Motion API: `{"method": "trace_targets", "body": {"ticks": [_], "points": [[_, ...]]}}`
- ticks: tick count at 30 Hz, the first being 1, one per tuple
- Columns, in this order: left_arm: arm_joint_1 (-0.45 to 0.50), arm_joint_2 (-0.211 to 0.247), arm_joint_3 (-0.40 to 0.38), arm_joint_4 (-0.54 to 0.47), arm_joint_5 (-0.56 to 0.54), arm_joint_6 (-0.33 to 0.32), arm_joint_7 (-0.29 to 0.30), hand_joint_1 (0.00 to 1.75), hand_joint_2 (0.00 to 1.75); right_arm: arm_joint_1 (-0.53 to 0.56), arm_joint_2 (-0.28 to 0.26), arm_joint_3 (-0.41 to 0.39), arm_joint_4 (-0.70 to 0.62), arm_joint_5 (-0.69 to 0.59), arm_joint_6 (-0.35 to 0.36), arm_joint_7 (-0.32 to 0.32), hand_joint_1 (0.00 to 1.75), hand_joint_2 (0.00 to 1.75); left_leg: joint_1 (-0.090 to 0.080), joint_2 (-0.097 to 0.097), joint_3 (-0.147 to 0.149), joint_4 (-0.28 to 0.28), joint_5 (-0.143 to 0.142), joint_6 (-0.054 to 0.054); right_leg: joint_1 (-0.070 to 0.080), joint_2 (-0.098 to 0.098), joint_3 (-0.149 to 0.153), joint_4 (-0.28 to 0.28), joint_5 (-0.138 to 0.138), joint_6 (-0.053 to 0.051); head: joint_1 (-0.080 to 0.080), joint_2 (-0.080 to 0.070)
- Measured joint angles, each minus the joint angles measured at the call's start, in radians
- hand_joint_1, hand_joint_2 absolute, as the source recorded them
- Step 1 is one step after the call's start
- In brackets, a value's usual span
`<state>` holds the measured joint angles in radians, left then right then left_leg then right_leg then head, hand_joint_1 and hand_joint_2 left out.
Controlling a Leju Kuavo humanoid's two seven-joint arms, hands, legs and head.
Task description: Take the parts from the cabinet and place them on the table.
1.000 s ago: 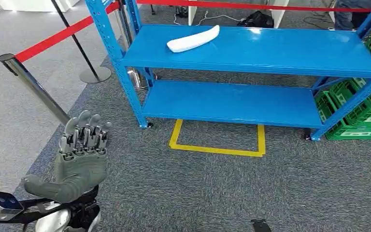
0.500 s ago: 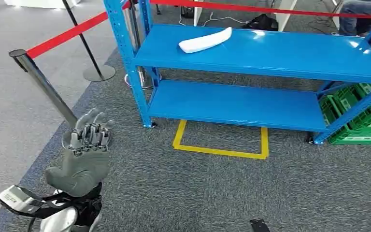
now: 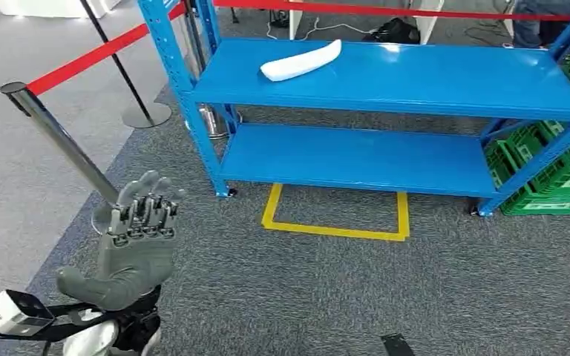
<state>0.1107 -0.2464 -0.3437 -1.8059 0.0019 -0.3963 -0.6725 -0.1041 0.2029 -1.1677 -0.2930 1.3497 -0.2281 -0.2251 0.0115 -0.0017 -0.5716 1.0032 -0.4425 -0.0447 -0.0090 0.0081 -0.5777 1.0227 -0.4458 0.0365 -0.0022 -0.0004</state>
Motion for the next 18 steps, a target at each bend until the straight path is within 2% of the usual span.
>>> {"method": "trace_targets", "body": {"ticks": [1,2,4,5,6,8,9,10,11,12,14,15,18], "points": [[0.0,0.0,-0.002,0.002,-0.002,-0.002,0.0,0.0,0.0,0.0,0.0,0.0,0.0,0.001,-0.003,0.004,0.0,0.0,0.0,-0.007,-0.003,-0.002,-0.003,0.018,0.0,0.001,-0.004,-0.001,0.002,0.005,0.001,0.0],[0.0,0.0,-0.003,0.004,-0.004,-0.002,0.0,0.0,0.0,0.001,0.0,0.0,0.0,0.002,-0.008,0.009,0.0,0.0,-0.002,-0.007,-0.006,-0.002,-0.002,0.024,0.0,0.0,-0.004,-0.005,0.005,0.01,0.006,0.0],[-0.001,0.0,-0.003,0.008,-0.016,-0.002,0.003,0.0,0.0,0.001,0.0,0.0,0.0,0.002,-0.015,0.016,0.0,0.0,-0.004,-0.007,-0.006,-0.005,0.001,0.04,-0.005,0.0,0.0,-0.012,0.007,0.021,0.005,0.0],[-0.002,-0.002,-0.006,0.01,-0.024,-0.001,0.011,0.0,0.0,0.001,0.0,0.0,0.0,0.002,-0.016,0.016,0.0,0.0,0.0,-0.006,-0.004,-0.008,0.004,0.047,-0.006,0.0,-0.006,0.0,-0.004,0.026,0.007,0.0],[-0.003,-0.002,-0.01,0.012,-0.031,-0.001,0.019,0.0,0.0,0.0,0.0,0.0,0.0,0.002,-0.017,0.016,0.0,0.0,0.0,-0.005,-0.004,-0.008,0.003,0.054,-0.005,-0.002,-0.025,0.039,-0.032,0.028,0.012,0.0],[-0.007,-0.001,-0.02,0.027,-0.037,-0.001,0.034,0.0,0.0,0.0,0.0,0.0,0.0,0.006,-0.018,0.016,0.0,0.0,-0.003,-0.005,-0.005,-0.008,0.003,0.06,-0.005,-0.001,-0.101,0.205,-0.113,0.031,0.017,0.0],[-0.008,-0.001,-0.022,0.036,-0.039,-0.002,0.04,0.0,0.0,0.001,0.0,0.0,0.0,0.006,-0.019,0.016,0.0,0.0,-0.005,-0.005,-0.005,-0.008,0.002,0.061,-0.004,-0.001,-0.136,0.281,-0.14,0.032,0.017,0.0],[-0.01,0.0,-0.023,0.048,-0.041,-0.002,0.045,0.0,0.0,0.002,0.0,0.0,0.0,0.007,-0.021,0.016,0.0,0.0,-0.006,-0.005,-0.004,-0.008,0.002,0.061,-0.003,-0.001,-0.158,0.32,-0.145,0.031,0.017,0.0],[-0.011,0.0,-0.024,0.057,-0.041,-0.002,0.048,0.0,0.0,0.002,0.0,0.0,0.0,0.007,-0.025,0.017,0.0,0.0,-0.007,-0.005,-0.004,-0.007,0.002,0.061,-0.003,-0.001,-0.151,0.301,-0.122,0.03,0.017,0.0],[-0.013,0.0,-0.028,0.065,-0.041,-0.002,0.052,0.0,0.0,0.001,0.0,0.0,0.0,0.004,-0.029,0.017,0.0,0.0,-0.007,-0.006,-0.002,-0.007,0.002,0.061,-0.003,-0.001,-0.121,0.237,-0.081,0.027,0.017,0.0],[-0.017,0.0,-0.037,0.077,-0.042,-0.003,0.056,0.0,0.0,-0.001,-0.001,-0.001,0.0,-0.008,-0.032,0.013,0.0,0.0,-0.006,-0.007,0.004,-0.007,-0.002,0.056,-0.003,-0.001,-0.028,0.053,0.003,0.023,0.019,0.0],[-0.019,0.0,-0.042,0.082,-0.042,-0.003,0.056,0.0,0.0,-0.002,-0.001,-0.001,0.0,-0.014,-0.032,0.006,0.0,0.0,-0.011,-0.008,0.004,-0.006,-0.004,0.05,-0.002,0.0,-0.002,0.003,-0.004,0.022,0.019,0.0],[-0.023,0.003,-0.049,0.096,-0.043,-0.006,0.059,0.0,0.0,-0.001,-0.001,-0.002,0.0,-0.021,-0.031,-0.005,0.0,0.0,-0.01,-0.009,0.002,-0.009,0.002,0.035,0.004,0.003,-0.004,0.001,0.001,0.008,0.018,0.0]]}}
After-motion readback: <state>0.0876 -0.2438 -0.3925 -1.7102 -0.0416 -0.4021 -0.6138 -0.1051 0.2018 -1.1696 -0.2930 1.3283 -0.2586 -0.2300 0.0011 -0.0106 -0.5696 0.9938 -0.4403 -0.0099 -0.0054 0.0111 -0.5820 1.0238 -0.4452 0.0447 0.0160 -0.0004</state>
